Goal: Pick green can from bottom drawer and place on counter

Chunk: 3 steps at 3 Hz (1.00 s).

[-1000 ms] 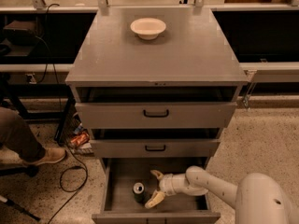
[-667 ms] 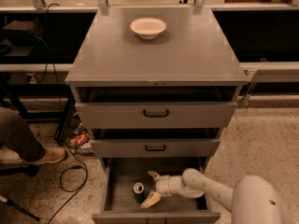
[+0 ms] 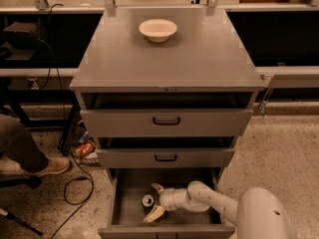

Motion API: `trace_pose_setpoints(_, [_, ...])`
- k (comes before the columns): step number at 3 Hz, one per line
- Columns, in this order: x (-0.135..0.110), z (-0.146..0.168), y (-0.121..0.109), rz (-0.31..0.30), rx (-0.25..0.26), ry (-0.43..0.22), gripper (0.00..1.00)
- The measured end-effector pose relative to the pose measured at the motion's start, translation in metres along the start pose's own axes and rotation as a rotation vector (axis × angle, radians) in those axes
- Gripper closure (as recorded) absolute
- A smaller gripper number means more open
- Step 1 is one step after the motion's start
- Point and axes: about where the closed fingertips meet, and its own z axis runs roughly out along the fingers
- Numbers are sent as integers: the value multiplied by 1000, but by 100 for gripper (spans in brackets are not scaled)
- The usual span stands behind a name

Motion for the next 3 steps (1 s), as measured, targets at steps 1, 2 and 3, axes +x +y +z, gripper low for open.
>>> trace_pose_setpoints(1, [0,15,-1,2,-20,-8,21])
trace_pose_setpoints(2, [-4,21,-1,-8,-34,-15,52])
trace_pose_setpoints(3, [-10,16,0,-24,-41,-21,77])
